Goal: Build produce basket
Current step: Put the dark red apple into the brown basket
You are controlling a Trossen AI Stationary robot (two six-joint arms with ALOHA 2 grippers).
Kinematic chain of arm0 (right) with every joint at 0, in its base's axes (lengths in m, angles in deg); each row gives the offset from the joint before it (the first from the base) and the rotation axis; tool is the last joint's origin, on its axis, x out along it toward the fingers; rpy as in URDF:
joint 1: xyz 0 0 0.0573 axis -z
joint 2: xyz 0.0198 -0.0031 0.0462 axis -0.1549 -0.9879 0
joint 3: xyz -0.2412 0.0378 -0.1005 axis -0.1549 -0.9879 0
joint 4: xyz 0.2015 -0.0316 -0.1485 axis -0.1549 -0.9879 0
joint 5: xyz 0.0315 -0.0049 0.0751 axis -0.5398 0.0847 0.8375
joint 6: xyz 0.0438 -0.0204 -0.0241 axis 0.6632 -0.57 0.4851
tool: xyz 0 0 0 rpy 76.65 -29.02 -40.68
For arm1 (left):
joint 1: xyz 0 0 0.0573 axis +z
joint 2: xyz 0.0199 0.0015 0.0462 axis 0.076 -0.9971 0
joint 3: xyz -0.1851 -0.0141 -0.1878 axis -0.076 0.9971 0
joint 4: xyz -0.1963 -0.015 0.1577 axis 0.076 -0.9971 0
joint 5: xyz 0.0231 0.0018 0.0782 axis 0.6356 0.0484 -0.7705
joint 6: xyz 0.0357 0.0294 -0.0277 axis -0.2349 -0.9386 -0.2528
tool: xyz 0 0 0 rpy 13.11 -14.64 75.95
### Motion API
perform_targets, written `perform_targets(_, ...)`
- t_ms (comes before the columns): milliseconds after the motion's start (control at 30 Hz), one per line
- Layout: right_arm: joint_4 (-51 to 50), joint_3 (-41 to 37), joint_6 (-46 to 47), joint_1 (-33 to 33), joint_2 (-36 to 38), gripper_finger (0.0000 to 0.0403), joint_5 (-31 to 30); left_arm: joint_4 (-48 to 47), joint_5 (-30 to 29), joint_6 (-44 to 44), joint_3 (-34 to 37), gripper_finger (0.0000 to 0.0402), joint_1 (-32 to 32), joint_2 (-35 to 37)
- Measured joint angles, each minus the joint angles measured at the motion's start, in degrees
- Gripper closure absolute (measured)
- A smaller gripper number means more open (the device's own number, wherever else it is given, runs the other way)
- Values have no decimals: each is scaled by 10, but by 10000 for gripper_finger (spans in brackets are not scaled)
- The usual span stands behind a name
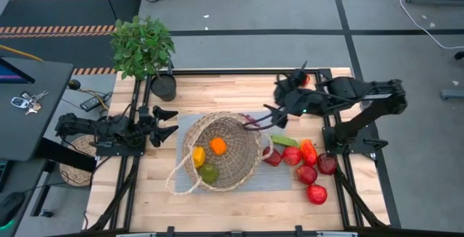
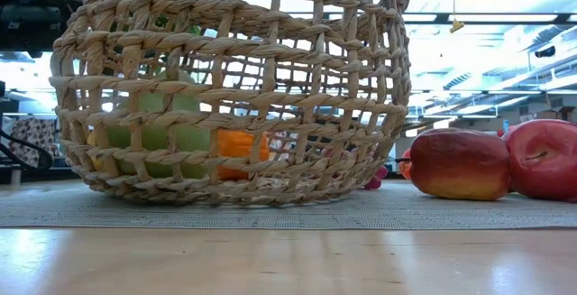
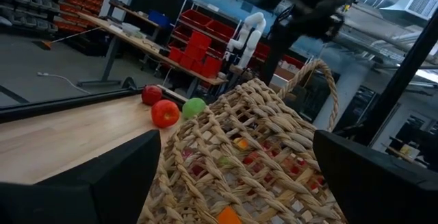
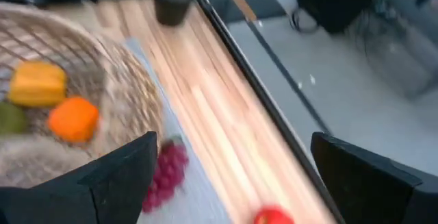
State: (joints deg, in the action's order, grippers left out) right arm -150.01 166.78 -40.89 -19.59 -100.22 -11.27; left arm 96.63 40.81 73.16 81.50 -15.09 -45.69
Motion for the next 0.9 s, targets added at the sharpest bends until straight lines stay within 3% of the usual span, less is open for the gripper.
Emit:
perform_targets(233, 39, -222, 139, -1, 118, 14, 66, 0, 0, 0, 0, 12, 0, 0)
perform_targets(367, 135, -359, 205, -39, 150, 14, 122, 0, 0, 0, 0, 12, 0, 0)
perform_targets(467, 215, -439, 249, -84, 150, 14, 133, 0, 0, 0, 0, 12, 0, 0)
perform_targets(700, 367, -514, 333, -182, 88, 14, 85, 0, 0, 0, 0, 12, 0, 0)
perform_targets(900, 435, -514, 327, -219, -16, 14, -23, 0, 0, 0, 0, 12, 0, 0)
